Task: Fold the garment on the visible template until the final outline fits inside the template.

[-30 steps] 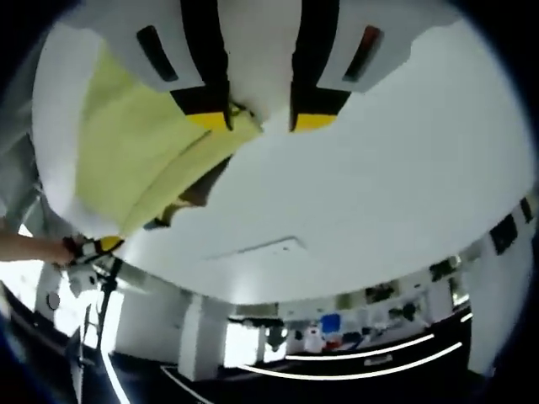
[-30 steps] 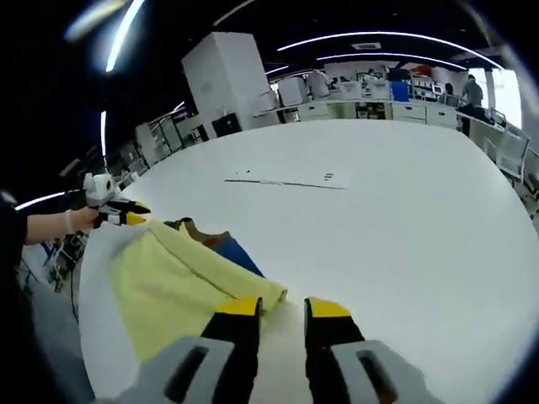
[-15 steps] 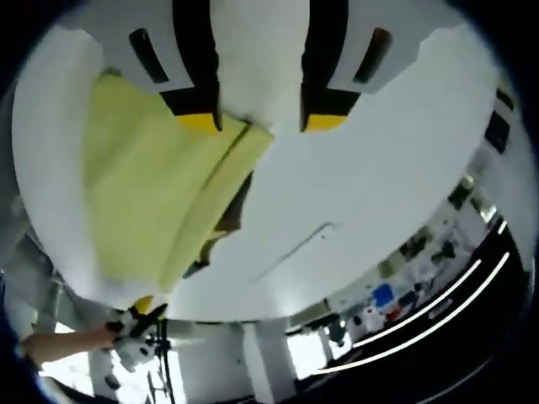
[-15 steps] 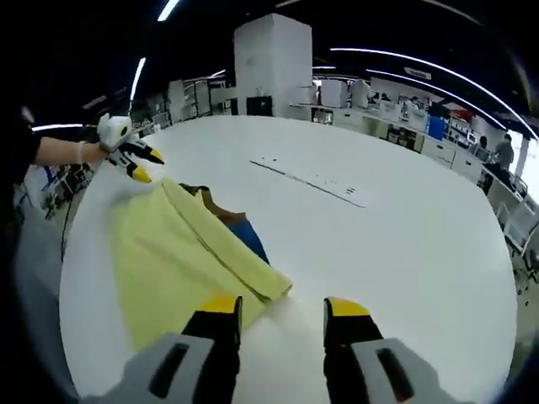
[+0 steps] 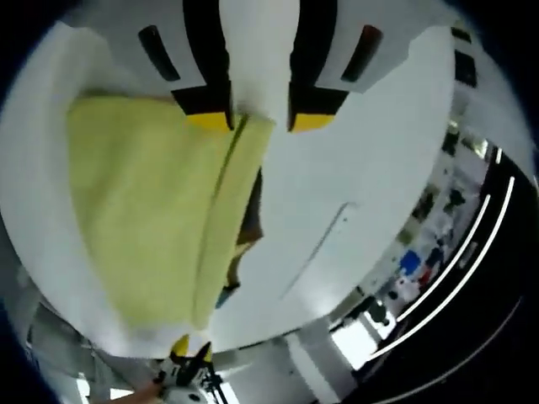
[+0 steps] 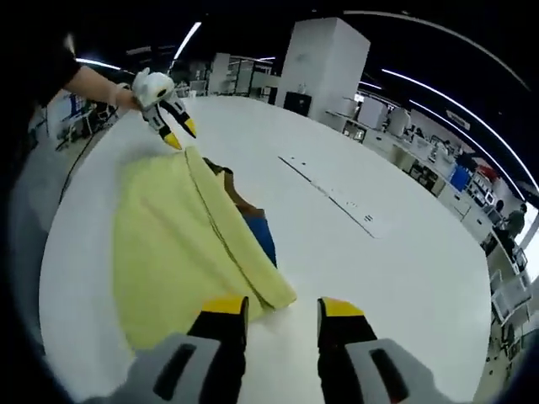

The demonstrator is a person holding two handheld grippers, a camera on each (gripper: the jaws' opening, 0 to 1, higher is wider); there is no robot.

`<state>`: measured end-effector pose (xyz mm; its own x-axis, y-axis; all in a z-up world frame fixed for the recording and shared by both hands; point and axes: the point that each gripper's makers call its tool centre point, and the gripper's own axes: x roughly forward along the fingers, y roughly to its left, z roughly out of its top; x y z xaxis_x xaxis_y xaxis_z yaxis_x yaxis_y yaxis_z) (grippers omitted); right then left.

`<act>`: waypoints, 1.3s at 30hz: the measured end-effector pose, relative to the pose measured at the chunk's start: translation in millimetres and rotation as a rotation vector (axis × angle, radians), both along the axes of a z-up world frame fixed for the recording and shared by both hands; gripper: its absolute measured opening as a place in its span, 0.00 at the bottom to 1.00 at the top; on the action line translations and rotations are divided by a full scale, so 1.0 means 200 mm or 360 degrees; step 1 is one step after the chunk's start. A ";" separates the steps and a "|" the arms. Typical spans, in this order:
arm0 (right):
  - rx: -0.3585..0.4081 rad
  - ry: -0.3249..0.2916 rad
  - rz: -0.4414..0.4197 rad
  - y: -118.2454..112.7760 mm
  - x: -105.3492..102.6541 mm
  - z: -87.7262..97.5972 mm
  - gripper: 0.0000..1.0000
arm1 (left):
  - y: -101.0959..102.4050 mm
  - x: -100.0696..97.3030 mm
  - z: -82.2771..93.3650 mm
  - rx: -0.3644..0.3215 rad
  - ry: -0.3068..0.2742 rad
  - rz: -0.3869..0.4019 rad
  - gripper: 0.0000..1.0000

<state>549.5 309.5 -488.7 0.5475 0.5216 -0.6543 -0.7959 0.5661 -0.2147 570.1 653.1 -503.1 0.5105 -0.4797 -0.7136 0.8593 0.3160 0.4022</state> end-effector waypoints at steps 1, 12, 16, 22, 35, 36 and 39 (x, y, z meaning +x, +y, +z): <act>-0.0026 -0.0014 0.0028 0.00 0.00 0.00 0.28 | 0.00 0.00 0.00 0.0003 -0.0004 -0.0005 0.21; -0.0245 -0.0111 0.0236 0.04 0.00 -0.07 0.21 | 0.00 -0.01 -0.02 0.0101 -0.0036 -0.0104 0.18; -0.0298 -0.0133 0.0287 0.04 0.00 -0.08 0.19 | 0.01 -0.01 -0.03 0.0138 -0.0037 -0.0138 0.18; -0.0364 -0.0161 0.0367 0.06 0.00 -0.10 0.18 | 0.01 -0.01 -0.08 0.0212 -0.0039 -0.0196 0.17; -0.0372 -0.0190 0.0332 0.06 0.05 -0.11 0.00 | 0.03 0.02 -0.10 0.0247 -0.0040 -0.0171 0.08; -0.0368 -0.0192 0.0322 0.06 0.05 -0.11 0.00 | 0.03 0.02 -0.09 0.0235 -0.0033 -0.0159 0.06; -0.0336 -0.0193 0.0295 0.06 0.06 -0.09 0.00 | 0.03 0.03 -0.07 0.0182 -0.0028 -0.0115 0.01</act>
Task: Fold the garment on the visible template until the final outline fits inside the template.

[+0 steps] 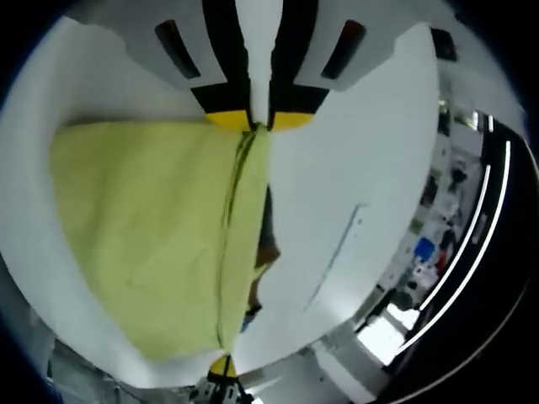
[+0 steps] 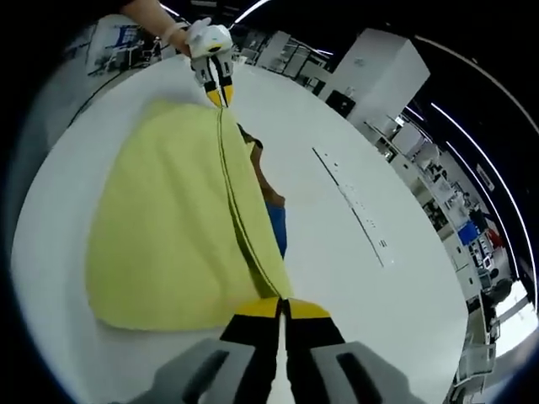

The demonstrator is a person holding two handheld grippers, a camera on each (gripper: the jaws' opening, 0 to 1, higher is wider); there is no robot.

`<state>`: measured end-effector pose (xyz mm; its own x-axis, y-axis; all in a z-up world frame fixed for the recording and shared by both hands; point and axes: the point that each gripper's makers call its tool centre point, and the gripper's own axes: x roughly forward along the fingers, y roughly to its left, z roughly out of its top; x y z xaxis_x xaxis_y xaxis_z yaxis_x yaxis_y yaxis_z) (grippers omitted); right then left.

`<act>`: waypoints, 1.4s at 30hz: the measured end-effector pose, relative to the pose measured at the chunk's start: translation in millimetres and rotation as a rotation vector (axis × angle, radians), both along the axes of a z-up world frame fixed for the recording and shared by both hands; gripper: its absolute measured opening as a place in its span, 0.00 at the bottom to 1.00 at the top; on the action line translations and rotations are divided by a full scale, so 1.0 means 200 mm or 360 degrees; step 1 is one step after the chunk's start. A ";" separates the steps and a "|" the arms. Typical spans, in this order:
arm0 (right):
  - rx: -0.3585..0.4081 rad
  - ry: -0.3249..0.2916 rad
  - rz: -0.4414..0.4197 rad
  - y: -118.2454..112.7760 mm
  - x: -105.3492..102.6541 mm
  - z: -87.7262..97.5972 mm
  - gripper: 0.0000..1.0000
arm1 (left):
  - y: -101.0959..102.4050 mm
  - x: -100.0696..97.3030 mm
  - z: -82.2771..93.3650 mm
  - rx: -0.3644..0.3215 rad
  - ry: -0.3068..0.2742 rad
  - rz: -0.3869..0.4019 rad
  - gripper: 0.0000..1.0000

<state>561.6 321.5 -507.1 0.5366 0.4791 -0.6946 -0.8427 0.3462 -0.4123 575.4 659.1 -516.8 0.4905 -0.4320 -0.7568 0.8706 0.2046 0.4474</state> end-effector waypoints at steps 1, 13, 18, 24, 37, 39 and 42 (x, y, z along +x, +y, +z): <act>0.0000 -0.0002 -0.0003 0.00 0.00 0.00 0.00 | 0.00 0.00 0.00 -0.0020 0.0009 0.0018 0.01; 0.0155 0.0015 -0.0156 -0.01 0.08 0.09 0.00 | 0.01 0.10 0.07 -0.0356 0.0186 0.0398 0.00; 0.0197 0.0059 -0.0255 -0.02 0.13 0.07 0.00 | 0.02 0.14 0.09 -0.0484 0.0252 0.0525 0.00; 0.0213 0.0101 -0.0325 -0.03 0.17 0.03 0.00 | 0.03 0.17 0.05 -0.0560 0.0345 0.0640 0.00; 0.0281 0.0205 -0.0454 -0.03 0.20 -0.03 0.00 | 0.04 0.16 -0.02 -0.0616 0.0477 0.0761 0.00; 0.0304 0.0237 -0.0471 -0.03 0.19 -0.05 0.00 | 0.03 0.15 -0.01 -0.0620 0.0477 0.0760 0.00; 0.0329 0.0254 -0.0494 -0.03 0.19 -0.05 0.00 | 0.03 0.15 -0.01 -0.0627 0.0479 0.0764 0.00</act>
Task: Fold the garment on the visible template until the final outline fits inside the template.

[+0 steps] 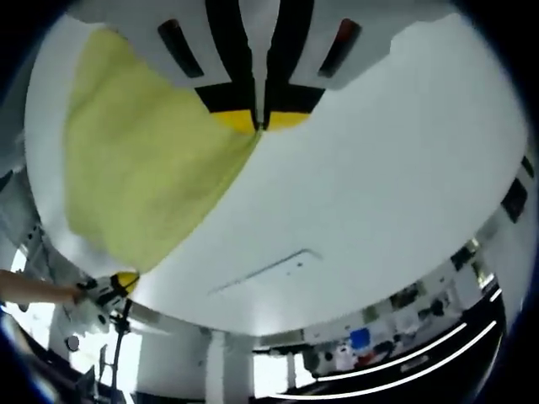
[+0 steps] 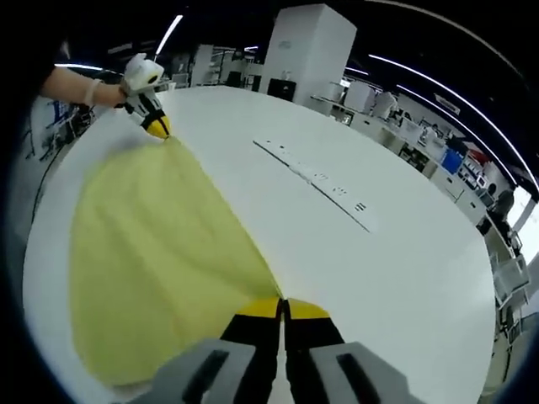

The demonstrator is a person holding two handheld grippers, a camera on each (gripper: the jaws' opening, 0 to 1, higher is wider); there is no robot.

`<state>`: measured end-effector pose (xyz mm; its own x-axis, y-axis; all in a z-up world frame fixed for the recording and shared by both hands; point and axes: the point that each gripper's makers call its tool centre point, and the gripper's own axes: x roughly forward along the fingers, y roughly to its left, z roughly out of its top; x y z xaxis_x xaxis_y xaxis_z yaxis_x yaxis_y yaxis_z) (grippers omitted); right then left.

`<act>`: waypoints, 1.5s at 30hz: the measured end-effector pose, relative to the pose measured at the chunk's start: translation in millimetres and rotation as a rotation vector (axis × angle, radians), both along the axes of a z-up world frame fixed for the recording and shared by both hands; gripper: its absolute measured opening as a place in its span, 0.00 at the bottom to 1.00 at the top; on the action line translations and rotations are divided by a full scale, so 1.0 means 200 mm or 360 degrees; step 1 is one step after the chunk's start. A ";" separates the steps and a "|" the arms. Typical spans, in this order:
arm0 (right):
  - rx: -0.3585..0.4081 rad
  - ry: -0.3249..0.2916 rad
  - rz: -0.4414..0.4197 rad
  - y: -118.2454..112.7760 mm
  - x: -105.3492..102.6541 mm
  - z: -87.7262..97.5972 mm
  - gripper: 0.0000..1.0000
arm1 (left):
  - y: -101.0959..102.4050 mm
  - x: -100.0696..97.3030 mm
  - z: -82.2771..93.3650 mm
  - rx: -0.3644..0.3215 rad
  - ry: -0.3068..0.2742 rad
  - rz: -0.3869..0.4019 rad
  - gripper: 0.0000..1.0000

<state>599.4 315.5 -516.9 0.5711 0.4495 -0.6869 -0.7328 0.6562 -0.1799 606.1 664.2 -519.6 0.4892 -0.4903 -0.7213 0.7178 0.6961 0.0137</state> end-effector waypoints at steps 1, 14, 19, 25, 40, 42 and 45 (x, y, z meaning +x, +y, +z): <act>0.0016 0.0007 -0.0011 0.00 0.00 0.00 0.00 | 0.00 0.00 0.00 0.0001 0.0001 -0.0001 0.00; 0.0230 0.0091 -0.0089 0.02 -0.05 0.03 0.34 | 0.00 -0.03 0.03 -0.0041 -0.0051 -0.0012 0.32; 0.0366 0.0097 -0.0108 0.05 -0.09 0.07 0.46 | -0.01 -0.07 0.07 -0.0122 -0.0067 -0.0018 0.44; 0.0489 0.0055 -0.0116 0.08 -0.14 0.12 0.69 | -0.03 -0.12 0.14 -0.0239 -0.0113 -0.0013 0.64; 0.0595 0.0026 -0.0177 0.07 -0.31 0.23 0.72 | 0.00 -0.28 0.26 -0.0370 -0.0160 0.0043 0.67; 0.0599 0.0018 -0.0175 0.07 -0.35 0.24 0.70 | 0.01 -0.32 0.27 -0.0393 -0.0171 0.0046 0.66; 0.0615 0.0024 -0.0186 0.06 -0.40 0.25 0.70 | 0.02 -0.37 0.29 -0.0409 -0.0175 0.0051 0.66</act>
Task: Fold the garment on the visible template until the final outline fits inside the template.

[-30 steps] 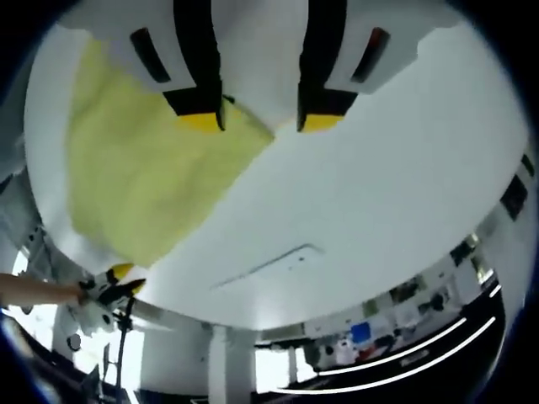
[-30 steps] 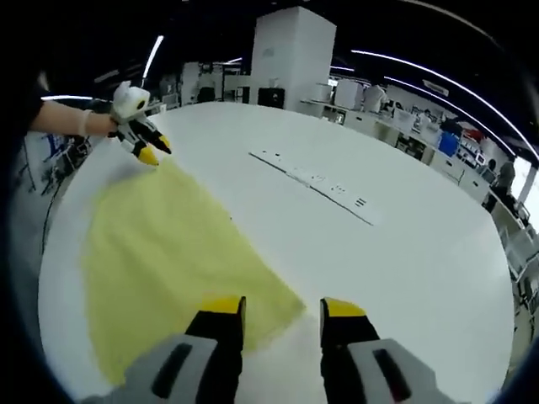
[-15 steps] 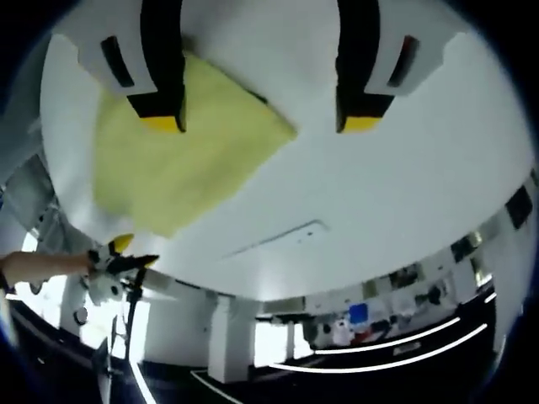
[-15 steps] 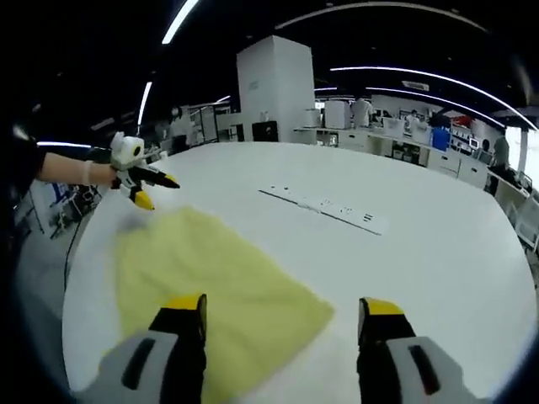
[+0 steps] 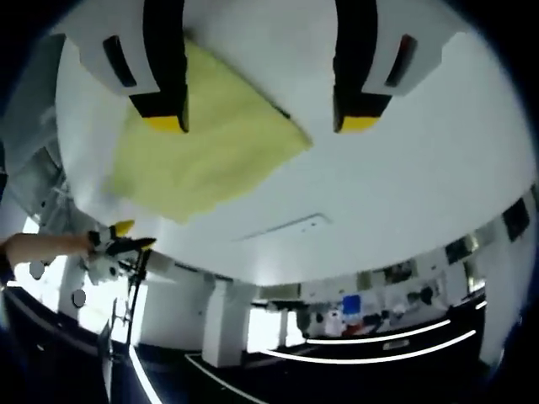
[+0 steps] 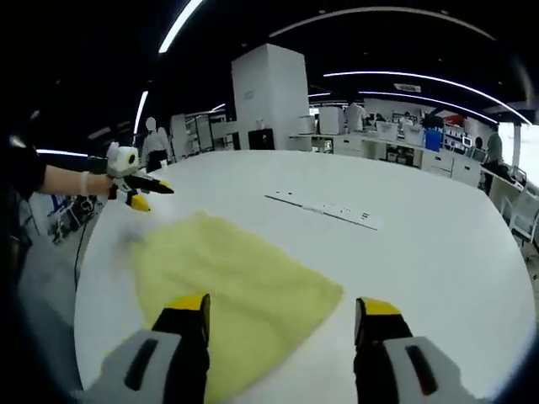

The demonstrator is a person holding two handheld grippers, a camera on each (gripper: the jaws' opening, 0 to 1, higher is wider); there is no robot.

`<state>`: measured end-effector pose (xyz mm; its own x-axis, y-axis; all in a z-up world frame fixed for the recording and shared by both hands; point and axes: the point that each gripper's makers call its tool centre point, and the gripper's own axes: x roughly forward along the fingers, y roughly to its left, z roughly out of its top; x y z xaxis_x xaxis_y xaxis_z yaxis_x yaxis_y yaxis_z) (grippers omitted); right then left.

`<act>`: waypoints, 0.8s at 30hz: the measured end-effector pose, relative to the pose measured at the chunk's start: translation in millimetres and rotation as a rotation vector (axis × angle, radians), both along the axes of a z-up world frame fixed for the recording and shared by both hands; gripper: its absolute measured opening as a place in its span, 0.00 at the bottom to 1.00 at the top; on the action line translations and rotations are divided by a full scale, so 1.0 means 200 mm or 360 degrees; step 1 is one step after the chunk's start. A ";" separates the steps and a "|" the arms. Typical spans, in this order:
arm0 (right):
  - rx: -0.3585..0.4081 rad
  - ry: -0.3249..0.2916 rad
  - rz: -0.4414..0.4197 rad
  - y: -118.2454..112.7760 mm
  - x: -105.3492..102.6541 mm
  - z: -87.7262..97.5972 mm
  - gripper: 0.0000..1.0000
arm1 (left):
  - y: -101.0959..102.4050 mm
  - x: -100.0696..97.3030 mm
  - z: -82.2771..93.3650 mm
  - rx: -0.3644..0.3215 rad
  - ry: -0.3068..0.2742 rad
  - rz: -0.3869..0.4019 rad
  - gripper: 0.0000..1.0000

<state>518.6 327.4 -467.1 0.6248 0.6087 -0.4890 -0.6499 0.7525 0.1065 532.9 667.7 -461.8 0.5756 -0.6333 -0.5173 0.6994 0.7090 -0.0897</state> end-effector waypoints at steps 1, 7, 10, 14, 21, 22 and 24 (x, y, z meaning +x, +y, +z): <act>0.0002 -0.0004 -0.0002 0.00 -0.01 0.00 0.70 | 0.01 -0.02 0.00 -0.0004 0.0000 0.0001 0.66; 0.0026 -0.0001 -0.0025 -0.02 -0.11 0.03 0.67 | 0.04 -0.10 0.03 -0.0024 0.0005 0.0019 0.65; 0.0030 0.0000 -0.0032 -0.03 -0.14 0.03 0.67 | 0.06 -0.13 0.04 -0.0033 0.0005 0.0035 0.65; 0.0041 -0.0004 -0.0048 -0.05 -0.19 0.04 0.66 | 0.07 -0.19 0.06 -0.0043 0.0001 0.0043 0.64; 0.0049 -0.0015 -0.0074 -0.08 -0.27 0.07 0.65 | 0.09 -0.27 0.08 -0.0064 -0.0014 0.0059 0.63; 0.0052 -0.0017 -0.0076 -0.09 -0.28 0.07 0.65 | 0.09 -0.29 0.08 -0.0069 -0.0009 0.0063 0.63; 0.0063 -0.0018 -0.0087 -0.10 -0.30 0.08 0.65 | 0.10 -0.32 0.08 -0.0067 -0.0010 0.0066 0.63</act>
